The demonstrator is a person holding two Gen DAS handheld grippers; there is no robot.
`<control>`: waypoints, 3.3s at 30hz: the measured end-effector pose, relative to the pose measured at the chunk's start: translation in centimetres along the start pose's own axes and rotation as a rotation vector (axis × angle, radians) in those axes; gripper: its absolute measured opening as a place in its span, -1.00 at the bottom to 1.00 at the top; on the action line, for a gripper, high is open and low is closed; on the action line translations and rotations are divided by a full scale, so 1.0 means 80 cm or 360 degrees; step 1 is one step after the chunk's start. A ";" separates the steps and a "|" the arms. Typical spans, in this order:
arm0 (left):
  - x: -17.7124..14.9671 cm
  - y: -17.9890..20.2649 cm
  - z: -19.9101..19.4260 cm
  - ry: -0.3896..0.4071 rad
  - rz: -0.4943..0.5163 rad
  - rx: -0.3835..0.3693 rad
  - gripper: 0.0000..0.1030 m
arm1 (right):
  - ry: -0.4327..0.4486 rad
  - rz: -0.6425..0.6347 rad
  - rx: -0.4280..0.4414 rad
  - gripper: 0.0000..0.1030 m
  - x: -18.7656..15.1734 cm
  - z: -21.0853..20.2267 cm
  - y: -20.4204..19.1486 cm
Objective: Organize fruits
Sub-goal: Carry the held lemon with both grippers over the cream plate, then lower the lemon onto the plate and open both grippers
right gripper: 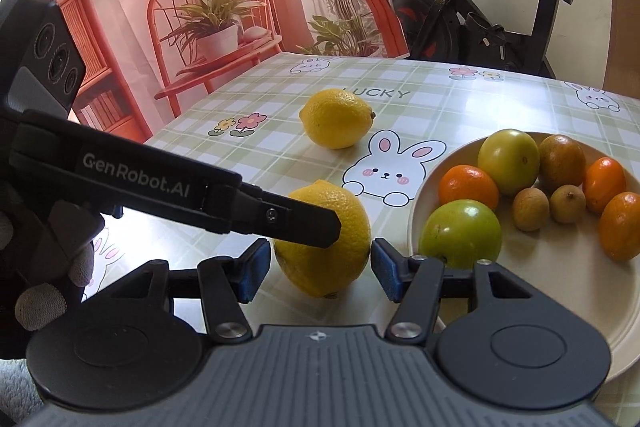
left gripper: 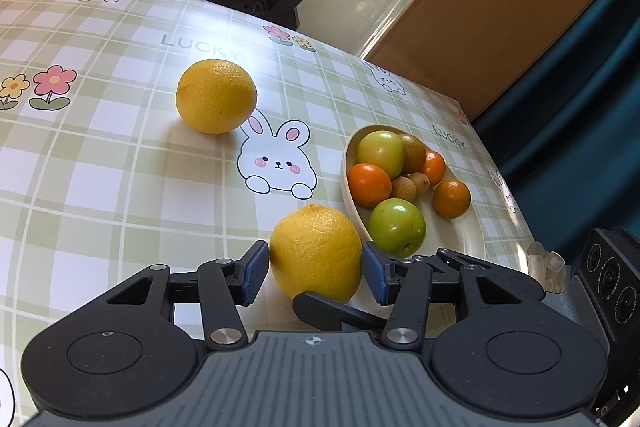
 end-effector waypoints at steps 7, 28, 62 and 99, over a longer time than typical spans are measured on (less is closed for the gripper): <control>-0.006 -0.001 0.006 -0.0002 -0.0027 -0.0002 0.11 | 0.0030 0.0022 0.0003 0.12 0.000 0.001 0.004; 0.011 0.042 -0.027 0.0139 0.0094 0.0067 0.05 | 0.0206 0.0060 0.0050 0.11 0.010 -0.031 0.004; 0.030 0.157 0.087 -0.0109 0.0491 0.0098 0.09 | 0.0372 0.0527 -0.0243 0.11 -0.008 -0.100 0.135; 0.082 0.060 -0.011 0.0234 0.0203 0.0259 0.05 | 0.0502 0.0324 -0.0349 0.11 -0.004 -0.109 0.112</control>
Point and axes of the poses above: each gripper's, at about its wrist camera, not at the fingertips, and z roughly the way its jaws point, y to its right, x to its top, the point moved 6 cm from there along z, roughly the way its jaws point, and after that the axes turned 3 degrees about z, right-handed, at the moved point
